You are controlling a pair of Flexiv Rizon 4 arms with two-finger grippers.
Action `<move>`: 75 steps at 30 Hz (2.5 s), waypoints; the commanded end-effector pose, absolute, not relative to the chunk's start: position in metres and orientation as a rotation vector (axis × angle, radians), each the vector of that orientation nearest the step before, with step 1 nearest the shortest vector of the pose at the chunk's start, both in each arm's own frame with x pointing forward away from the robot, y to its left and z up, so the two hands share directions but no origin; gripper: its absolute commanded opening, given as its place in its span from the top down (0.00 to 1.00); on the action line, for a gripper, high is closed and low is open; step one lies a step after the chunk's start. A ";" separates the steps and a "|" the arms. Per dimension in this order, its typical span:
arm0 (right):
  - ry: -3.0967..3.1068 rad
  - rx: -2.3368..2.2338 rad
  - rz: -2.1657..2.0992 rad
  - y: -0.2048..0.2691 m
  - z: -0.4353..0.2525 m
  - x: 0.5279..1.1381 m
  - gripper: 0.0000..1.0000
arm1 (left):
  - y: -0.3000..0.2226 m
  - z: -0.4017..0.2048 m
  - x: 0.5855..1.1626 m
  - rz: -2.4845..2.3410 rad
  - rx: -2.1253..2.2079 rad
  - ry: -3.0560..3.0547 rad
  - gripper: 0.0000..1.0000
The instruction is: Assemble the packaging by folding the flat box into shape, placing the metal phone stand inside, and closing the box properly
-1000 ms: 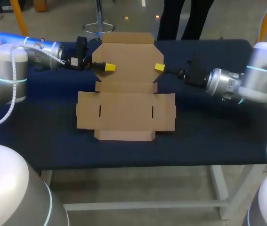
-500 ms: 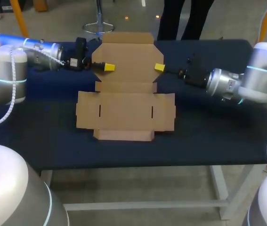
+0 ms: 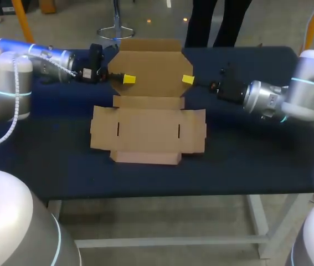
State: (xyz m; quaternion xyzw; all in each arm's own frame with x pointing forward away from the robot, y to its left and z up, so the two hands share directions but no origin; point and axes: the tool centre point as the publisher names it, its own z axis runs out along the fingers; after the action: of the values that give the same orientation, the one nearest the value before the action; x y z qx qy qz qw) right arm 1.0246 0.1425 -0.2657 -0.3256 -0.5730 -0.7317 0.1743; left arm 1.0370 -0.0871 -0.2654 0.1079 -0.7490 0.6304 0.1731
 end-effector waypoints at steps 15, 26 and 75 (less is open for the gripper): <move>-1.847 -0.986 -2.011 0.117 -0.243 0.999 0.33 | -0.082 -0.265 1.052 1.793 0.290 -2.116 1.00; -2.068 -0.996 -1.994 0.084 -0.229 0.960 0.54 | -0.085 -0.254 1.057 1.801 0.285 -2.153 1.00; -2.560 -0.763 -2.065 0.057 -0.214 0.885 1.00 | -0.102 -0.204 1.048 1.858 0.298 -2.224 1.00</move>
State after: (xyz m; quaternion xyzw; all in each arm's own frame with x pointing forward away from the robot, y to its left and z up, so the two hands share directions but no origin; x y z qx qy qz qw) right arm 0.9059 0.0665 -0.2156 -0.2186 -0.7608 -0.6040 -0.0926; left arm 1.0588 -0.1006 -0.2115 0.0888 -0.7539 0.6380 0.1296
